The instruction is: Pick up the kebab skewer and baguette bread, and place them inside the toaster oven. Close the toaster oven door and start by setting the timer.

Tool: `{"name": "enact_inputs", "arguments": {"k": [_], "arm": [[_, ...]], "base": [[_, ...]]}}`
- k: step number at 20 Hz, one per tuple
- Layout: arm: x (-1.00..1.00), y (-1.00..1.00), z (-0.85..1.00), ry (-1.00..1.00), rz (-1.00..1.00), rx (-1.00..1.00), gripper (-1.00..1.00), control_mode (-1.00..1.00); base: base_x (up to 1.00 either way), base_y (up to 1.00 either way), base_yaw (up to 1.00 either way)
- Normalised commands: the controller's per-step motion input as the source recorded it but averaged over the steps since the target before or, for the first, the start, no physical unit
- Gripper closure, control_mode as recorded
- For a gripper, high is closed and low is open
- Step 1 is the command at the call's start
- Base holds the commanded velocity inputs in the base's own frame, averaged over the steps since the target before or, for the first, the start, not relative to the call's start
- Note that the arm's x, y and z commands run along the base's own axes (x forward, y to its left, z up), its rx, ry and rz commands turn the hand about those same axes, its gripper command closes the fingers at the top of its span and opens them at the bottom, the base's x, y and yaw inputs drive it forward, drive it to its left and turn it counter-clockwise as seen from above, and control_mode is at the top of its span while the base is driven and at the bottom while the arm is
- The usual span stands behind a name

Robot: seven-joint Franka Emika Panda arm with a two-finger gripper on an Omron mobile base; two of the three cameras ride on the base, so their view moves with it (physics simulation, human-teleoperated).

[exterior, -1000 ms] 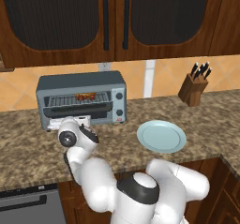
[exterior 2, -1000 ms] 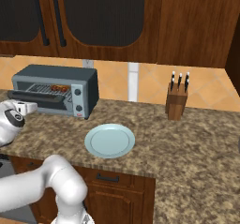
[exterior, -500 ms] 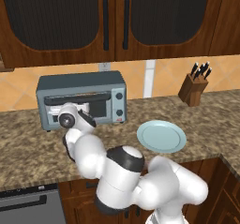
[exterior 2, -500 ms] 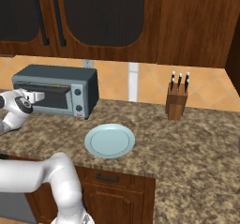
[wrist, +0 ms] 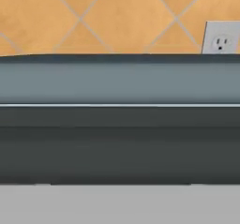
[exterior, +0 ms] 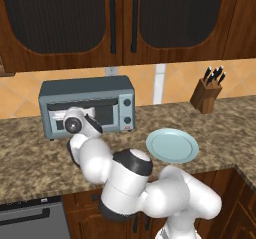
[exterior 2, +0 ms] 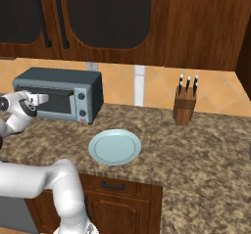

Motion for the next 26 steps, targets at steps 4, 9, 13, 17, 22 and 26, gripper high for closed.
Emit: {"name": "enact_inputs", "arguments": {"k": [4,9,13,17,22,26], "arm": [[0.42,0.00,0.00,0.01,0.00,0.00,-1.00,-1.00],[0.29,0.00,0.00,0.04,0.00,0.00,-1.00,-1.00],[0.07,-0.12,-0.04,0.02,0.00,0.00,-1.00,-1.00],[-0.07,-0.45,-0.01,0.01,0.00,-0.03,-1.00,-1.00],[-0.11,-0.59,0.00,0.01,0.00,-0.02,-1.00,-1.00],[-0.05,-0.70,0.00,0.00,0.00,0.00,-1.00,-1.00]], "base": [[0.00,0.00,0.00],[0.00,0.00,0.00],[0.00,0.00,0.00],[0.00,0.00,0.00],[0.00,0.00,0.00],[0.00,0.00,0.00]]}}
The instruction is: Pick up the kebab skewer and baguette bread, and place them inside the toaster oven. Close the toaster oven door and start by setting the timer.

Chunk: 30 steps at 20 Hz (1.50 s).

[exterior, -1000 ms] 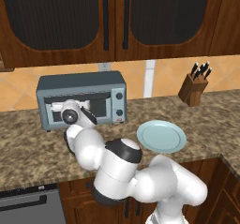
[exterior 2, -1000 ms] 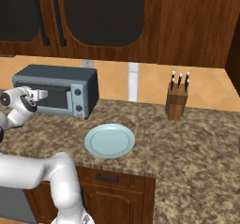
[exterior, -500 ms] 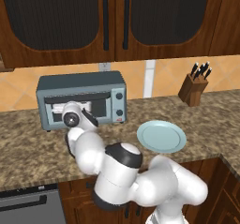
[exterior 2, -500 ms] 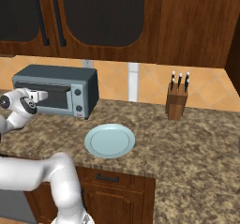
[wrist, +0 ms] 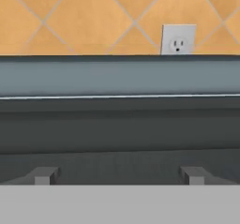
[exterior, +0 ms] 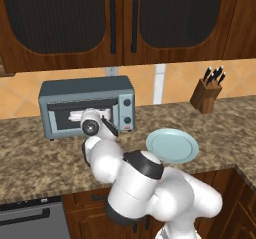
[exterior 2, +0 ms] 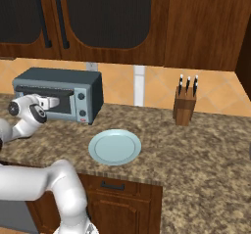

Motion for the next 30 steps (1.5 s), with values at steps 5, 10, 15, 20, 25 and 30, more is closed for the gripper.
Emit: {"name": "enact_inputs", "arguments": {"k": [5,10,15,20,25,30], "arm": [[-0.25,-0.61,0.00,0.02,0.00,-0.02,-1.00,-1.00],[-0.45,-0.59,0.00,0.03,0.00,-0.02,-1.00,-1.00],[-0.40,-0.49,0.00,0.04,0.00,0.00,-1.00,-1.00],[-0.11,-0.47,0.00,0.03,0.01,0.00,-1.00,-1.00],[0.00,-0.35,0.00,0.05,0.04,0.00,-1.00,-1.00],[0.04,-0.12,0.00,0.08,0.03,0.00,-1.00,-1.00]], "base": [[0.00,0.00,0.00],[0.00,0.00,0.00],[0.00,0.00,0.00],[0.00,0.00,0.00],[0.00,0.00,0.00],[0.00,0.00,0.00]]}}
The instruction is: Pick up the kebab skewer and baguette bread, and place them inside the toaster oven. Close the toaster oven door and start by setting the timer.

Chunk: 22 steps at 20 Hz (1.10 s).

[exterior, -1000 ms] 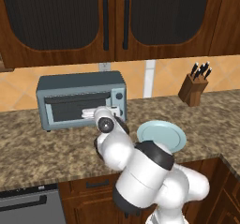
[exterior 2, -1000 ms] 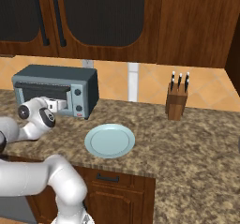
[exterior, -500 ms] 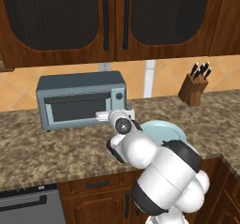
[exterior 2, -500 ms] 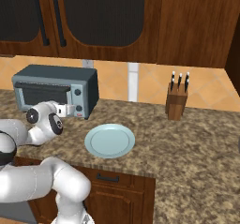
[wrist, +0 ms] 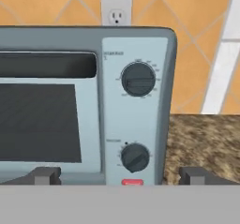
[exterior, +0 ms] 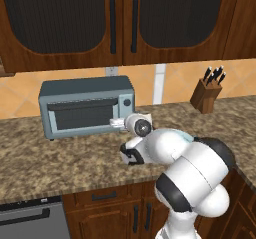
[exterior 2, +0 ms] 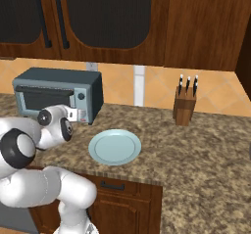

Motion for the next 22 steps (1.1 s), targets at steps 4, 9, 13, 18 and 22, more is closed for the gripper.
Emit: {"name": "enact_inputs", "arguments": {"k": [4,9,13,18,22], "arm": [[0.19,-0.13,-0.06,0.01,0.00,0.04,-1.00,-1.00],[0.25,-0.01,-0.29,0.00,0.01,0.02,-1.00,-1.00],[0.18,0.00,-0.39,0.00,0.00,0.00,-1.00,-1.00],[0.03,0.00,-0.24,0.00,0.00,0.00,-1.00,-1.00],[0.01,0.00,-0.10,-0.01,0.00,0.00,-1.00,-1.00]], "base": [[0.00,0.00,0.00],[0.00,0.00,0.00],[0.00,0.00,0.00],[0.00,0.00,0.00],[0.00,0.00,0.00]]}}
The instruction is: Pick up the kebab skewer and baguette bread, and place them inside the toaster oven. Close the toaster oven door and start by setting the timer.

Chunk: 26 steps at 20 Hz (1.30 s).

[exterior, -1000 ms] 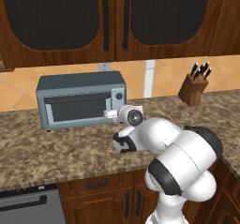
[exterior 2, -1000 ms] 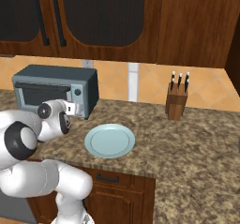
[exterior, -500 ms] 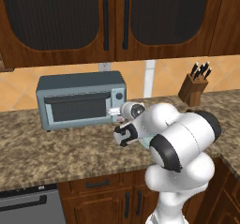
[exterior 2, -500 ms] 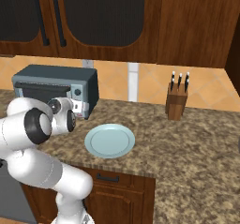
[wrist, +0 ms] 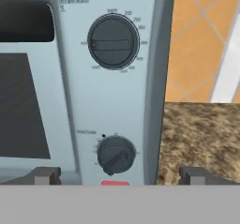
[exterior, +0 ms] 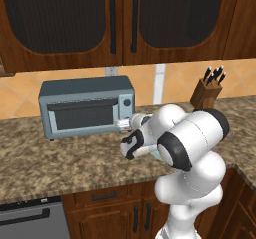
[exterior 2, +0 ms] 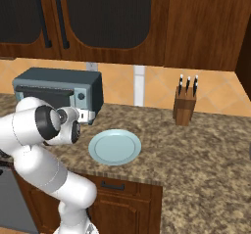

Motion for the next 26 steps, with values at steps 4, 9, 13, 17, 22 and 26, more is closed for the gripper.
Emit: {"name": "enact_inputs", "arguments": {"k": [4,9,13,17,22,26], "arm": [[0.04,0.02,-0.14,-0.05,0.00,0.00,-1.00,-1.00],[0.05,0.00,-0.04,-0.02,0.00,0.00,-1.00,-1.00],[0.19,0.00,-0.01,-0.03,0.00,0.00,-1.00,-1.00],[0.24,0.00,0.00,-0.02,0.00,0.00,-1.00,-1.00],[0.11,0.00,-0.08,0.00,0.00,0.00,-1.00,-1.00],[0.02,0.00,-0.18,0.00,0.00,0.00,-1.00,-1.00]], "base": [[0.00,0.00,0.00],[0.00,0.00,0.00],[0.00,0.00,0.00],[0.00,0.00,0.00],[0.00,0.00,0.00],[0.00,0.00,0.00]]}}
